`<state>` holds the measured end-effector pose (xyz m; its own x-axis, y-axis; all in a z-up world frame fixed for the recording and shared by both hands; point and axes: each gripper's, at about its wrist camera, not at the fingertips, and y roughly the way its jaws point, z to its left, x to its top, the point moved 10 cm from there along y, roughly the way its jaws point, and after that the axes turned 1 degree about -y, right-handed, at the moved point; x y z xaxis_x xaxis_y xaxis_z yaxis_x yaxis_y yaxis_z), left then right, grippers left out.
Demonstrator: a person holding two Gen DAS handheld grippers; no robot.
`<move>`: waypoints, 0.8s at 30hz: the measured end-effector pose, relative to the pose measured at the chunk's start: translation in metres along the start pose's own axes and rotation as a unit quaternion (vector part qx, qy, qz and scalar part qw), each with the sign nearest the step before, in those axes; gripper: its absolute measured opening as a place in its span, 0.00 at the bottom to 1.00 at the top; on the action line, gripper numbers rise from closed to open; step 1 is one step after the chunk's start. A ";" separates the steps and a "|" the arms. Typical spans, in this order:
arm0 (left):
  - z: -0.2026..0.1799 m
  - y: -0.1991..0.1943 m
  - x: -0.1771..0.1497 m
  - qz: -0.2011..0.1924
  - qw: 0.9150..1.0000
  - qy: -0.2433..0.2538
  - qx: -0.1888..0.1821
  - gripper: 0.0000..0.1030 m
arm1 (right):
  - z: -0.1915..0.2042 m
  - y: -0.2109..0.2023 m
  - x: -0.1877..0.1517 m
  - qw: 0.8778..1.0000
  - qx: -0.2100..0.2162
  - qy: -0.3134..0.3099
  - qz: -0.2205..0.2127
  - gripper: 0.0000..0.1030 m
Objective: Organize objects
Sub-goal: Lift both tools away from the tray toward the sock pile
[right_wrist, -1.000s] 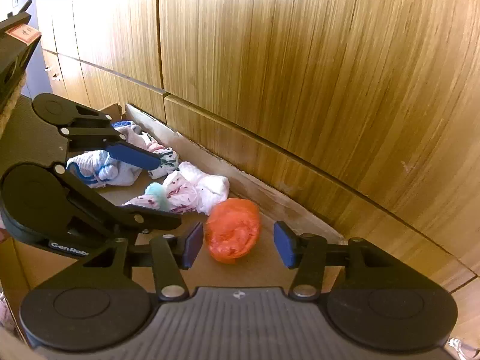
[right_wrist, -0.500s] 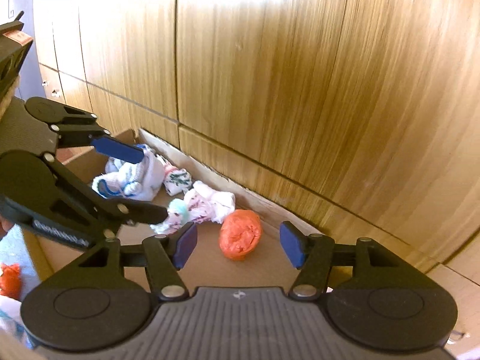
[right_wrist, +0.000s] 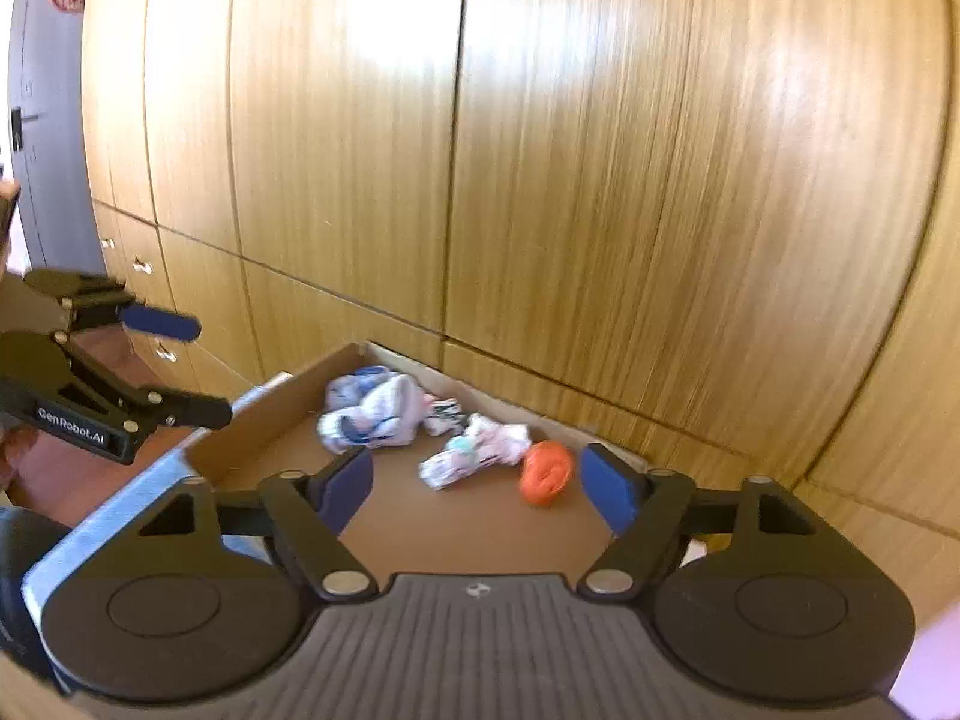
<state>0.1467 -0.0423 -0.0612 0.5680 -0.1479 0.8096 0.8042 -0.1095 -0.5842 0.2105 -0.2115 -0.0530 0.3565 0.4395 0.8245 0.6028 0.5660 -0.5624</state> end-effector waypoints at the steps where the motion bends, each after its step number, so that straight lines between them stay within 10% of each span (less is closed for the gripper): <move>1: 0.003 -0.009 -0.008 -0.001 1.000 -0.006 0.003 0.85 | 0.005 -0.009 -0.005 1.000 0.000 0.006 -0.004 0.74; 10: -0.015 -0.078 -0.099 -0.005 0.999 -0.041 0.002 0.85 | 0.044 -0.079 -0.087 0.998 -0.030 0.043 -0.026 0.78; 24: -0.103 -0.090 -0.164 0.054 0.990 -0.066 -0.108 0.79 | 0.040 -0.067 -0.166 0.994 -0.079 0.069 0.022 0.77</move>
<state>-0.0367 -0.1093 -0.1477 0.6775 -0.0416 0.7343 0.6899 -0.3100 -0.6542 0.0826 -0.2949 -0.1548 0.4733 0.3554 0.8061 0.6854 0.4262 -0.5904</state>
